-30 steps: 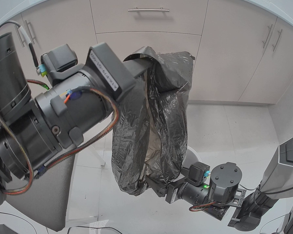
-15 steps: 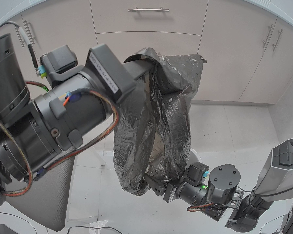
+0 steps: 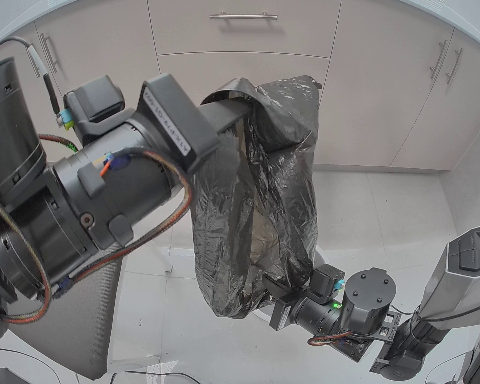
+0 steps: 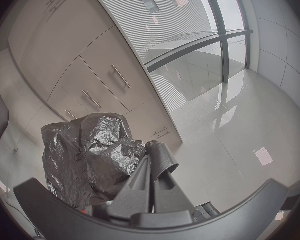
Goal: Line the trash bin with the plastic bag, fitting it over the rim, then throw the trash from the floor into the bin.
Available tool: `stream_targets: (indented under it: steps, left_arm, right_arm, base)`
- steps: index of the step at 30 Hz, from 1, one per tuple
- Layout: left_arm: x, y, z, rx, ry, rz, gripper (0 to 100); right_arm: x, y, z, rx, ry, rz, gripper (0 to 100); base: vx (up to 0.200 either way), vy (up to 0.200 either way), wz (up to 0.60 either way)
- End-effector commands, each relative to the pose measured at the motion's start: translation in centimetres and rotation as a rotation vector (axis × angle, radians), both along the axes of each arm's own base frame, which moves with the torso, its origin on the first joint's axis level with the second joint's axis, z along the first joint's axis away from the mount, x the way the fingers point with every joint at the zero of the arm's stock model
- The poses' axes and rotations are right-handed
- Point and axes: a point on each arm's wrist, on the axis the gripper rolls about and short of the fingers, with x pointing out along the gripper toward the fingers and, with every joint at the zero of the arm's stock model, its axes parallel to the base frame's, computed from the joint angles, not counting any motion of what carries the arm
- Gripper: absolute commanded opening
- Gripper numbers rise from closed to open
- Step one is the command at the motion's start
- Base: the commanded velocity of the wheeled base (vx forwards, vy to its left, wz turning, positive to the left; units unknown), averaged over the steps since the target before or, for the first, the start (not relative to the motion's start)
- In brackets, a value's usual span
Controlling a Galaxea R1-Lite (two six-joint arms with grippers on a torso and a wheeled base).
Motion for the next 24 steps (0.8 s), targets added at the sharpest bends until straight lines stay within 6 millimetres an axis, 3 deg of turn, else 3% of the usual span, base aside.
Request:
stream_targets:
  steps: [1,2,4,6,7,9,13,16,24]
  left_arm:
    - [0.0,0.0,0.0,0.000,0.002,0.000,0]
    - [0.0,0.0,0.0,0.000,0.002,0.000,0]
    - [0.0,-0.1,-0.1,0.003,0.003,-0.003,0]
    - [0.0,-0.1,-0.2,0.008,0.004,-0.009,0]
    - [0.0,-0.1,-0.7,0.022,0.010,-0.020,0]
    - [0.0,-0.2,-1.3,0.045,0.019,-0.061,0]
    - [0.1,-0.2,-2.6,0.084,0.040,-0.129,0]
    - [0.4,-0.1,-4.9,0.147,0.077,-0.167,0]
    - [-0.6,0.4,-8.4,0.227,0.130,-0.397,0]
  right_arm:
    - [0.1,-0.7,0.0,-0.025,-0.004,-0.015,0]
    - [0.1,-0.7,0.0,-0.025,-0.004,-0.015,0]
    - [1.5,-3.4,0.7,-0.105,-0.052,-0.071,0]
    - [1.8,-4.2,1.0,-0.128,-0.066,-0.072,0]
    - [2.2,-5.9,1.7,-0.160,-0.078,-0.052,0]
    - [2.0,-7.3,2.9,-0.174,-0.059,-0.018,0]
    - [1.1,-8.6,4.4,-0.206,0.002,0.053,0]
    - [-0.6,-9.9,6.9,-0.216,0.038,0.160,0]
    - [-3.6,-10.8,10.7,-0.231,0.043,0.215,0]
  base:
    - [0.000,0.000,0.00]
    - [0.000,0.000,0.00]
    - [0.000,0.000,0.00]
    - [0.000,0.000,0.00]
    - [0.000,0.000,0.00]
    - [0.000,0.000,0.00]
    - [0.000,0.000,0.00]
    - [0.000,0.000,0.00]
    - [0.000,0.000,0.00]
